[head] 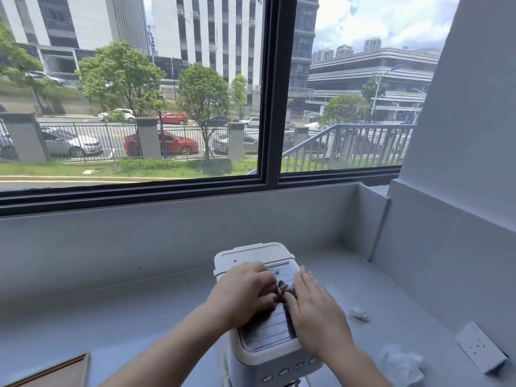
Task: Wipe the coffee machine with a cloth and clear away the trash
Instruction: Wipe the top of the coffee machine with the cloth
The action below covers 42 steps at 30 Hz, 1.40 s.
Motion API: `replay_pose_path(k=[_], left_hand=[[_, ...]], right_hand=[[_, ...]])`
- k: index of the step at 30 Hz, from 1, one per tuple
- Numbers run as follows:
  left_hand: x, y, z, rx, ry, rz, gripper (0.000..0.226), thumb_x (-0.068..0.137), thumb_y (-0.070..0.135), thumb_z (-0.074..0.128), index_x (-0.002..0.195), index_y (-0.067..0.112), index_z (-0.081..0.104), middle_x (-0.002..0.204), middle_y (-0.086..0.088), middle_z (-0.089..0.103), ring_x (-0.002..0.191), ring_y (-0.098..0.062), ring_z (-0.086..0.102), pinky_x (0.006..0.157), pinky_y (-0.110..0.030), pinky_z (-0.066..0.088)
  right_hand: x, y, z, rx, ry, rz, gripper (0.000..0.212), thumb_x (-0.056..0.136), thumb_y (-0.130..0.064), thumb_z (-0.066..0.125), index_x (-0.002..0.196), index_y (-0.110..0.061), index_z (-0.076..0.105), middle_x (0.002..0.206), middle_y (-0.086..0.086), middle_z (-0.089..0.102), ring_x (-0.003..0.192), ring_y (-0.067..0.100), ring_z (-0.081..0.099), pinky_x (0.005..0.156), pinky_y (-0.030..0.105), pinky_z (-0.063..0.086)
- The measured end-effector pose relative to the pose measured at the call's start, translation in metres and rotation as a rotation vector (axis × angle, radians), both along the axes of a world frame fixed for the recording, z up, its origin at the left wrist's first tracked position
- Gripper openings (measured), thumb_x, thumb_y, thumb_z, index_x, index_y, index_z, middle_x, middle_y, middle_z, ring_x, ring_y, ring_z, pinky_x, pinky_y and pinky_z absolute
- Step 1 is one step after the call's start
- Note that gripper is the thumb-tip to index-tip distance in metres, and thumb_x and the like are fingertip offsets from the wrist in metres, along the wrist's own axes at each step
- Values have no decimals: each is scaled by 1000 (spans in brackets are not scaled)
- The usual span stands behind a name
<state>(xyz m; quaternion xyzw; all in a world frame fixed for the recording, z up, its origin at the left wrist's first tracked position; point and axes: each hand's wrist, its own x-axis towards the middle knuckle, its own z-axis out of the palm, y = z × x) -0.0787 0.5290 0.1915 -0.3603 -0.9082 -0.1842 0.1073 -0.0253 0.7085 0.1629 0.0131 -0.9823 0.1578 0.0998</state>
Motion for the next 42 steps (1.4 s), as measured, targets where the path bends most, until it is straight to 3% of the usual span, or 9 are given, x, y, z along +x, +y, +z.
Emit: replay_pose_path(k=[4,8,14,23,29,32,37,40,42], left_hand=[[-30,31,0,-194,120,113,31,95,34,45,113,15,60,112,-6,59,104,-30,53,89,-41,44],[-44,40,9,-176,96,218,25,94,29,47,110,14,60,111,-10,58,101,-34,55,83,-41,45],[-30,9,-8,-54,26,6,23,91,28,54,106,15,64,106,-5,62,98,-28,58,84,-40,46],[-67,65,7,-172,32,232,17,91,20,46,99,9,57,105,-18,57,93,-43,59,71,-44,42],[-88,62,16,-337,67,238,21,92,16,44,104,10,61,105,-19,57,93,-44,61,66,-41,41],[-90,39,29,-387,20,167,20,92,17,47,103,13,63,105,-16,60,95,-40,62,71,-39,46],[-68,-52,15,-162,-93,196,28,95,24,54,121,26,63,124,2,60,111,-24,60,95,-36,47],[-36,-76,-5,52,-5,213,29,94,21,60,121,30,65,132,11,58,115,-15,59,98,-29,46],[-28,-68,-11,70,74,110,29,92,15,61,117,28,66,124,9,61,110,-15,58,95,-28,47]], right_hand=[[0,-1,-4,66,-43,6,58,104,-41,20,155,-15,13,165,4,4,151,13,3,121,27,3],[-11,-12,0,133,-84,-16,60,102,-28,18,154,-1,4,164,16,0,152,23,-2,123,32,1],[-7,-14,-5,28,19,6,57,101,-30,23,155,-11,17,165,4,11,151,15,5,122,27,2],[-9,-14,-1,37,40,2,56,101,-29,21,155,-17,13,165,-1,6,151,12,5,121,26,5],[-8,-15,-3,26,57,1,56,100,-34,23,154,-20,20,165,-3,10,150,11,10,121,25,9],[-6,-16,-4,5,55,-14,55,99,-38,25,151,-20,27,164,-2,17,150,11,13,120,24,11],[-6,-15,-4,-7,59,-15,60,98,-40,25,152,-14,29,163,0,21,149,11,17,119,24,10],[-6,-17,-4,-7,66,-25,60,98,-40,24,151,-13,29,163,1,22,149,12,17,120,26,11],[-5,-17,-4,2,60,-24,60,99,-40,24,152,-12,28,163,2,21,149,13,17,120,26,11]])
